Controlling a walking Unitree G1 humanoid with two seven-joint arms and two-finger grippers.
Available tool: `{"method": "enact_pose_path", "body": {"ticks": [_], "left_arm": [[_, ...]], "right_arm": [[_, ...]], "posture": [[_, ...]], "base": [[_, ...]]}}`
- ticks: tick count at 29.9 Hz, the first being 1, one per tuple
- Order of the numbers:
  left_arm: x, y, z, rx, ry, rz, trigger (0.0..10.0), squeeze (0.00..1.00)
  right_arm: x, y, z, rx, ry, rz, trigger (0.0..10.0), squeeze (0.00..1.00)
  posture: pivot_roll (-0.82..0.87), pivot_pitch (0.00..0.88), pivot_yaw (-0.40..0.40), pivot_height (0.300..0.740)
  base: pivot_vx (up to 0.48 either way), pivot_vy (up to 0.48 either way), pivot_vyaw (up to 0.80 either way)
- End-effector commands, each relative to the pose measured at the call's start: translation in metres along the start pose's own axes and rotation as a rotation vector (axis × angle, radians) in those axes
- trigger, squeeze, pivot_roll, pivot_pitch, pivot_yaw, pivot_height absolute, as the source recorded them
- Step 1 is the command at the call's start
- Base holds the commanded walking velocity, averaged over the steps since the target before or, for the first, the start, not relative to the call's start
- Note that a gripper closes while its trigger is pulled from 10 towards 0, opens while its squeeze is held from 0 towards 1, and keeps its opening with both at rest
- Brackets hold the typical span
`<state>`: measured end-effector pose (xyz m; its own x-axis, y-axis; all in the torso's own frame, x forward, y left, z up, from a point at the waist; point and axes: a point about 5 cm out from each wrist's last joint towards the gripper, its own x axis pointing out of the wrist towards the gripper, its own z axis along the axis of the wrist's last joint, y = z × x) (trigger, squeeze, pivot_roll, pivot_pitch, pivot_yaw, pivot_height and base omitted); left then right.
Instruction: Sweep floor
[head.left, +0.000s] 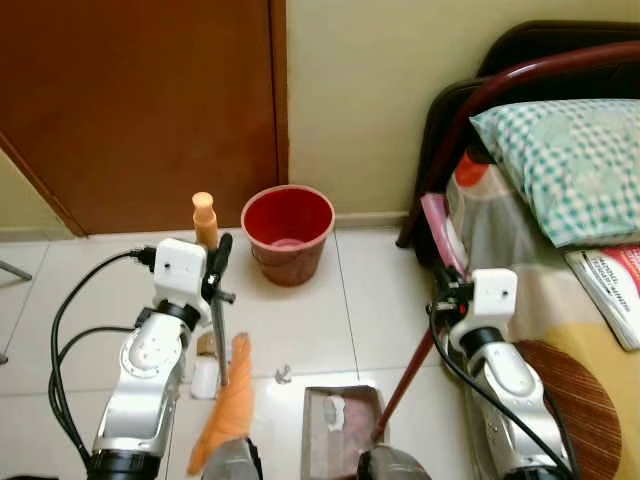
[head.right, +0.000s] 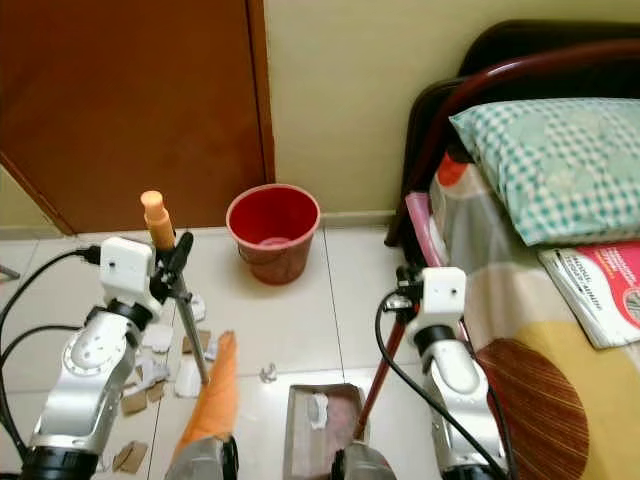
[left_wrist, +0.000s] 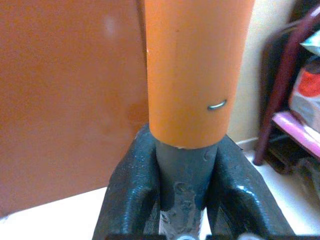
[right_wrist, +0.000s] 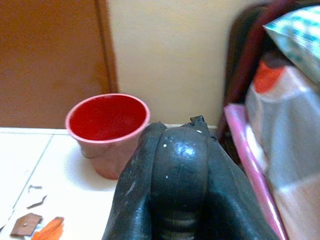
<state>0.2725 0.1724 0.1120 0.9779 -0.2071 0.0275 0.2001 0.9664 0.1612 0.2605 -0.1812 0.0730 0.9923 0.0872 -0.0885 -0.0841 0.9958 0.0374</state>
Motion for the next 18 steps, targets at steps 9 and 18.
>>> {"method": "enact_pose_path", "body": {"ticks": [9,18], "left_arm": [[-0.005,0.002,-0.006,0.011,0.014,-0.001,10.0,0.00],[-0.003,-0.001,-0.009,0.003,0.016,-0.004,10.0,0.00]], "right_arm": [[0.006,0.002,0.018,0.004,-0.056,0.005,10.0,0.00],[0.012,0.003,0.023,-0.003,-0.071,0.007,10.0,0.00]], "posture": [[0.01,0.101,-0.043,0.740],[0.00,0.101,-0.044,0.740]], "base": [[0.274,0.000,0.76],[0.279,0.000,0.21]]}}
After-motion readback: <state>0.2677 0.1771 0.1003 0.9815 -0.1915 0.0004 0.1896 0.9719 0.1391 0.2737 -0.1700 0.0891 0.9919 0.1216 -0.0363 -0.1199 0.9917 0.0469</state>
